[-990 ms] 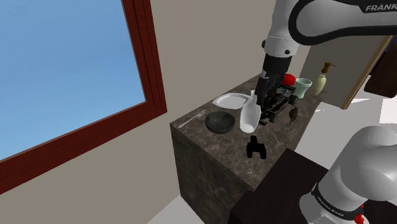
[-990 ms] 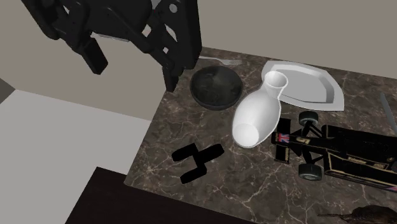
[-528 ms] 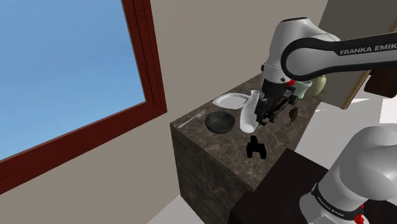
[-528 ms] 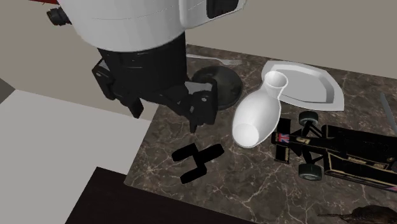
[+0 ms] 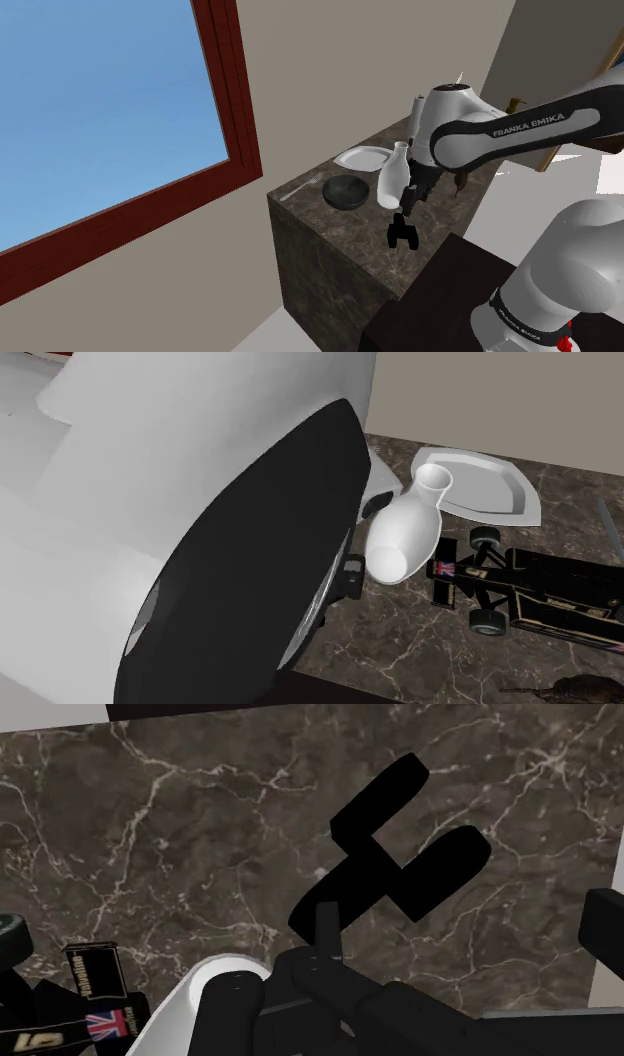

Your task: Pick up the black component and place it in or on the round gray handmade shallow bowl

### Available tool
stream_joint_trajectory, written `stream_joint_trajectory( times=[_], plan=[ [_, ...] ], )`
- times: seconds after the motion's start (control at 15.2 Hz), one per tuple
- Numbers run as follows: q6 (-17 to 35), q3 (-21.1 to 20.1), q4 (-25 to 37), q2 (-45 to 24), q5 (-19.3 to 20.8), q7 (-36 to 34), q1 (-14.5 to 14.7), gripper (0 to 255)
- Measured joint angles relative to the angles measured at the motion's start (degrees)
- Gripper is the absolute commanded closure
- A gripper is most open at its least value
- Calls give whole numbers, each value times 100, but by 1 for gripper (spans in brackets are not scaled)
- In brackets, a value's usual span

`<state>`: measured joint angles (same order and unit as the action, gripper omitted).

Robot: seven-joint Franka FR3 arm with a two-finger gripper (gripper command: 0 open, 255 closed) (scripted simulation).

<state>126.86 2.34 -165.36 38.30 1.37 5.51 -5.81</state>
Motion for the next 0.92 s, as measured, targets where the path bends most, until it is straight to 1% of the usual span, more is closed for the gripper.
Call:
stream_joint_trajectory(
  times=[0.07,0.26,0.46,0.73,0.92],
  plan=[
    [159,29,-43,-107,34,33,-34,0],
    [1035,171,-309,-721,168,181,-173,0],
    [1788,261,-490,-1277,261,269,-266,0],
    [2393,284,-574,-1789,270,275,-265,0],
    [2745,302,-597,-2115,272,288,-263,0]
  ],
)
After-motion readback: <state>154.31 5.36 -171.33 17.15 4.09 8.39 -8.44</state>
